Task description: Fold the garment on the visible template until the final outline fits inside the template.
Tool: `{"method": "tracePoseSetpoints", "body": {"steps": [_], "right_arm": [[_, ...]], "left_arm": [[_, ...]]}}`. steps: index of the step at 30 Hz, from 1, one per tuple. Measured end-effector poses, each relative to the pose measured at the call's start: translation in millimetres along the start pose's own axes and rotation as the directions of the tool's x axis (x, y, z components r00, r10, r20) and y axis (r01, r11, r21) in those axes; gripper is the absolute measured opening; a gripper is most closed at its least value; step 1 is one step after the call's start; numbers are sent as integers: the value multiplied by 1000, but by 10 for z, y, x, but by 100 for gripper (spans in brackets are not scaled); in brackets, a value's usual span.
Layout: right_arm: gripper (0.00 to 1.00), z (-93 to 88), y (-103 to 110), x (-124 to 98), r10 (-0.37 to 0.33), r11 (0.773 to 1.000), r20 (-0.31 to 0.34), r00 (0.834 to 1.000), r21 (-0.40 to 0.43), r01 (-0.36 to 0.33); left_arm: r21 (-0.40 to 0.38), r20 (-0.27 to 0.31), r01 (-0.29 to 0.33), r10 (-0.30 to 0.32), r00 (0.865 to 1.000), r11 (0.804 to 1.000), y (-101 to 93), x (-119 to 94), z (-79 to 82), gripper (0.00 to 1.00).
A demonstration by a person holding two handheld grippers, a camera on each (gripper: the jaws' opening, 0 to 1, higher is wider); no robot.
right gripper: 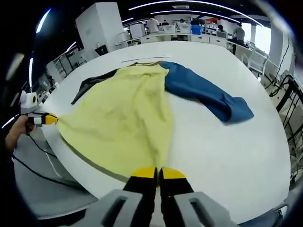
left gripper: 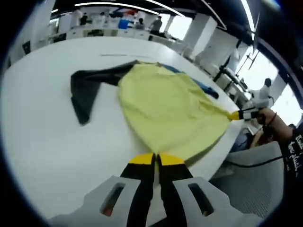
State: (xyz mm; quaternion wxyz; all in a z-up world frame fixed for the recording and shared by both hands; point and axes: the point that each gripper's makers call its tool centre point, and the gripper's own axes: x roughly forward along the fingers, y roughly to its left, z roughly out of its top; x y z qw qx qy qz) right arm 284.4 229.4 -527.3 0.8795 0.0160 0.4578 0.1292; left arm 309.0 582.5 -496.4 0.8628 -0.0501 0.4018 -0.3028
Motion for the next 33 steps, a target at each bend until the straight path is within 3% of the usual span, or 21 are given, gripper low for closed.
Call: {"method": "tracePoseSetpoints", "body": {"steps": [10, 14, 18, 33], "right_arm": [[0, -168, 13, 33, -13, 1000, -7, 1000, 20, 13], [0, -229, -12, 57, -20, 999, -11, 1000, 40, 20], [0, -235, -29, 46, -26, 999, 0, 1000, 48, 26], [0, -277, 19, 21, -40, 999, -24, 999, 13, 40]], "left_arm": [[-4, -48, -14, 13, 999, 1000, 0, -35, -196, 0], [19, -99, -25, 27, 995, 1000, -14, -34, -316, 0], [72, -123, -35, 44, 991, 997, -62, -30, -361, 0], [56, -152, -40, 48, 987, 998, -54, -22, -444, 0]]}}
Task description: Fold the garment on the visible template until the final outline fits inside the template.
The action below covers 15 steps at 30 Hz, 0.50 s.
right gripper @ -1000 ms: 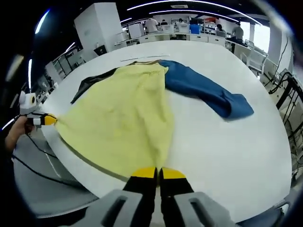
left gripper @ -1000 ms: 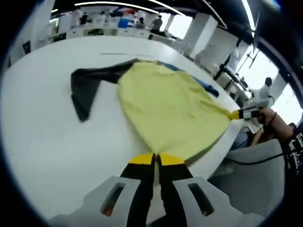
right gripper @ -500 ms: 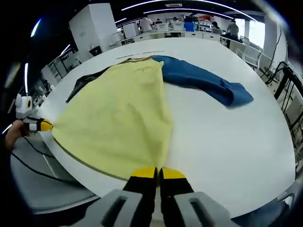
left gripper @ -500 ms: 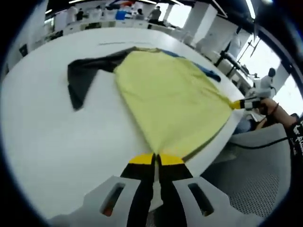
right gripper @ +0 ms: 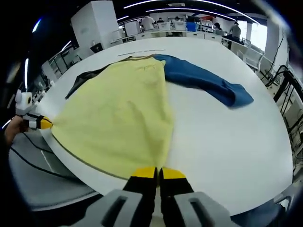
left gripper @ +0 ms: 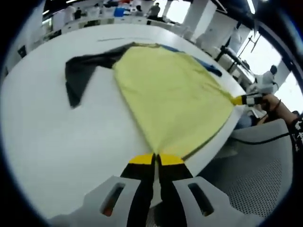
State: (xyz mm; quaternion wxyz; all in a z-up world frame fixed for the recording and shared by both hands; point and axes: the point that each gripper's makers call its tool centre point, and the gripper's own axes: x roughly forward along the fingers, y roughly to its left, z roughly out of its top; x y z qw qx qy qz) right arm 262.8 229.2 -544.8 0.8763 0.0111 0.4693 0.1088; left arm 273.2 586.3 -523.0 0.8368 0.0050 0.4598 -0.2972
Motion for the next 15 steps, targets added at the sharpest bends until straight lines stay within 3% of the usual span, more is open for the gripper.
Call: {"method": "tracePoseSetpoints", "body": {"steps": [15], "right_arm": [[0, -2, 30, -10, -4, 1000, -10, 1000, -6, 4]], "left_arm": [[-5, -42, -30, 30, 999, 1000, 93, 54, -106, 0]]}}
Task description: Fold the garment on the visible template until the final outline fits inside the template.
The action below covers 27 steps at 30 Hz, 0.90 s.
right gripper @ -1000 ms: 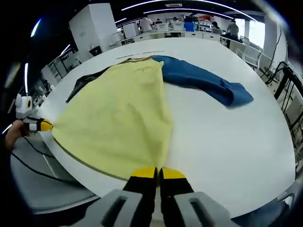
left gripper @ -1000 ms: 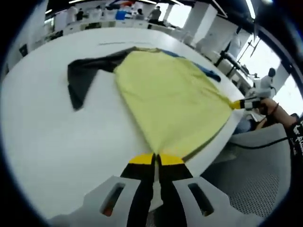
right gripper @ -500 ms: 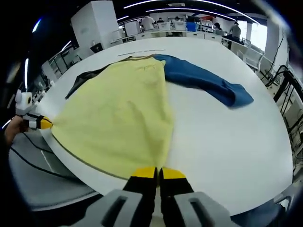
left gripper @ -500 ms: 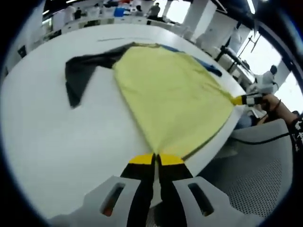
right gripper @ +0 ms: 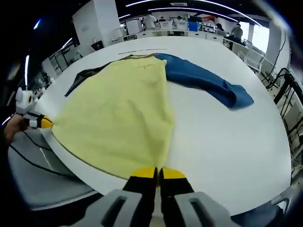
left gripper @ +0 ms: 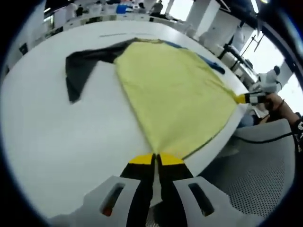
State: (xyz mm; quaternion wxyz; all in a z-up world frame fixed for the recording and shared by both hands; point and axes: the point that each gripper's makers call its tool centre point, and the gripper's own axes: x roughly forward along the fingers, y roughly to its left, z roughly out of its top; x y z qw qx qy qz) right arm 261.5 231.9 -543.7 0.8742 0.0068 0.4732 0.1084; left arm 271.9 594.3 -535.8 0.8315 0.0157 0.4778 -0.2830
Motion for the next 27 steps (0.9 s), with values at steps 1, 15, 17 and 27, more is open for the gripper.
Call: {"method": "tracePoseSetpoints", "body": {"steps": [1, 15, 17, 27], "right_arm": [[0, 1, -34, 19, 4, 1000, 1, 1000, 12, -4], [20, 51, -11, -17, -8, 999, 14, 1000, 32, 8], [22, 80, -3, -25, 4, 999, 25, 1000, 36, -5], [49, 277, 14, -107, 32, 997, 68, 997, 64, -36]], "left_arm": [[10, -7, -11, 11, 1000, 1000, 22, 1, -16, 0], [-62, 72, -15, 19, 997, 998, 52, -103, 110, 12], [-44, 103, -20, 24, 994, 999, 53, -141, 181, 19], [-11, 206, -28, 29, 978, 1000, 1, -282, 438, 50]]}}
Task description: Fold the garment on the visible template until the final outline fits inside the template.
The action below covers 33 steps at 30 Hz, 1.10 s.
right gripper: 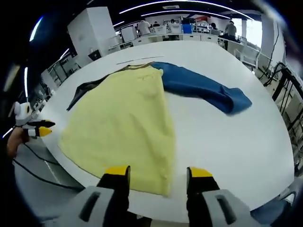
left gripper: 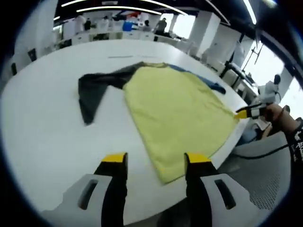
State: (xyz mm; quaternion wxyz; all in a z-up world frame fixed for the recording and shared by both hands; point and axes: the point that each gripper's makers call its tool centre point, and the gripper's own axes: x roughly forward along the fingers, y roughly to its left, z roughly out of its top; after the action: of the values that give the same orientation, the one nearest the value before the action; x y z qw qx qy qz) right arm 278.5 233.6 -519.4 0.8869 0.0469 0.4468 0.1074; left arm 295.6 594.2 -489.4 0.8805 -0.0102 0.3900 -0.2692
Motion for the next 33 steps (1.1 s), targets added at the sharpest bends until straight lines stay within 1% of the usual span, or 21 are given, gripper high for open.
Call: {"method": "tracePoseSetpoints", "body": {"steps": [1, 3, 5, 6, 7, 12, 14, 15, 19, 20, 22, 26, 28, 30, 33], "right_arm": [[51, 19, 11, -8, 4, 1000, 3, 1000, -2, -4], [57, 76, 3, 5, 20, 1000, 13, 1000, -8, -20], [62, 124, 41, -7, 36, 999, 25, 999, -8, -35], [66, 148, 105, -45, 46, 999, 35, 998, -5, -46], [68, 167, 125, -53, 52, 999, 41, 998, -4, -52], [75, 259, 93, -28, 64, 998, 66, 996, -9, -63], [79, 322, 89, -33, 66, 998, 94, 993, -6, -66], [80, 391, 82, -44, 69, 997, 125, 990, 7, -71], [82, 484, 15, -63, 58, 998, 152, 987, 9, -60], [82, 532, -50, -53, 49, 999, 163, 985, 6, -50], [82, 596, -94, -60, 47, 999, 180, 983, -3, -47], [82, 747, -271, -38, 36, 999, 196, 980, -6, -36], [80, 826, -372, -16, 25, 1000, 203, 979, -21, -21], [79, 885, -435, -8, 17, 1000, 204, 979, -29, -11], [76, 1012, -602, 30, 0, 1000, 213, 977, -31, 7]], "left_arm": [[8, 2, 1, -1, 1000, 1000, -14, -12, 15, 54], [21, 13, 3, -3, 1000, 1000, -36, -29, 52, 59], [23, 27, 11, -12, 1000, 1000, -54, -38, 91, 64], [24, 35, 14, -15, 999, 1000, -76, -43, 114, 67], [31, 41, 16, -18, 999, 999, -105, -50, 133, 69], [34, 72, 20, -23, 997, 999, -125, -78, 217, 77], [32, 79, 25, -27, 997, 999, -137, -87, 244, 81], [33, 83, 31, -33, 996, 999, -163, -101, 266, 83], [45, 92, 47, -51, 994, 998, -222, -128, 327, 88], [45, 101, 46, -51, 994, 998, -229, -133, 353, 89], [43, 109, 41, -45, 993, 998, -196, -128, 366, 92], [41, 107, 46, -50, 993, 998, -233, -126, 381, 96], [36, 106, 42, -46, 993, 998, -244, -125, 388, 98], [40, 115, 44, -48, 992, 998, -256, -129, 406, 99], [41, 115, 49, -53, 992, 998, -250, -131, 416, 99]]}}
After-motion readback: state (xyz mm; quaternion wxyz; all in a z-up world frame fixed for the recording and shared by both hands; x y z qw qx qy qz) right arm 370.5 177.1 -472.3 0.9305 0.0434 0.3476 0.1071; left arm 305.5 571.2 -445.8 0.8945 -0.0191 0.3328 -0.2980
